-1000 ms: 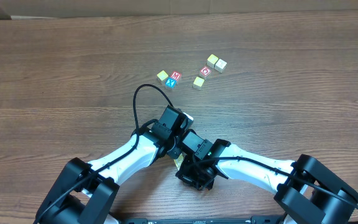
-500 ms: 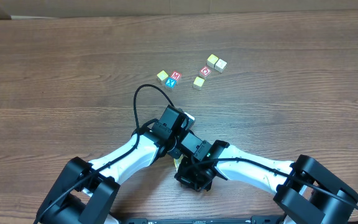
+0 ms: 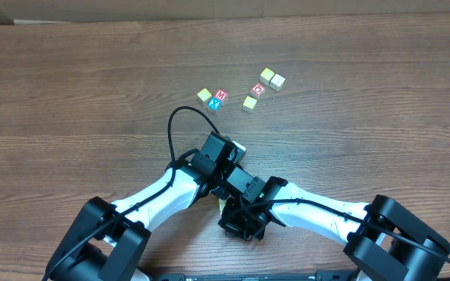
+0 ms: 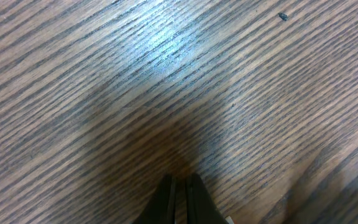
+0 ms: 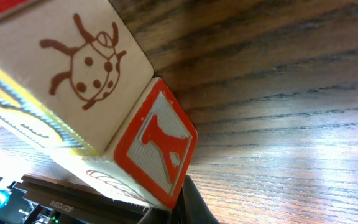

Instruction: Flip 5 blocks

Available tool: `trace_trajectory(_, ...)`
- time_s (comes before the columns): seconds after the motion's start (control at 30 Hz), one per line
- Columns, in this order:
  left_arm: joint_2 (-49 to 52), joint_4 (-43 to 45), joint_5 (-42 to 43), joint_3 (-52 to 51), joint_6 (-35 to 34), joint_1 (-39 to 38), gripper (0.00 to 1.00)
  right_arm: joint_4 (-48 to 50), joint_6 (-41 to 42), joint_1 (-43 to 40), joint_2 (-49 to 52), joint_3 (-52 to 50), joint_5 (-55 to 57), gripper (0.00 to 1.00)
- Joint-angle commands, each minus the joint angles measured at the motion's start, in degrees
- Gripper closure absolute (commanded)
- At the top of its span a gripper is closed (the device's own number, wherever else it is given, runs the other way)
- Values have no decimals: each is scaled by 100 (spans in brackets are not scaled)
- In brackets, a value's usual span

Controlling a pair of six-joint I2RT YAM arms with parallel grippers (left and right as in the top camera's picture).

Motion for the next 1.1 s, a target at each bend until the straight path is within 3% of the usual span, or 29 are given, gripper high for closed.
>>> trace_trajectory(0.0,264,-343,820,-321,-142,-260,96,181,26,-140,44,125,787,96)
trace_trajectory(0.3,264,-363,866,-321,-210,118,96,125,26,-140,44,125,789,96)
trace_trajectory(1.07,264,-125,850,-321,-341,118,96,118,26,-140,44,125,785,96)
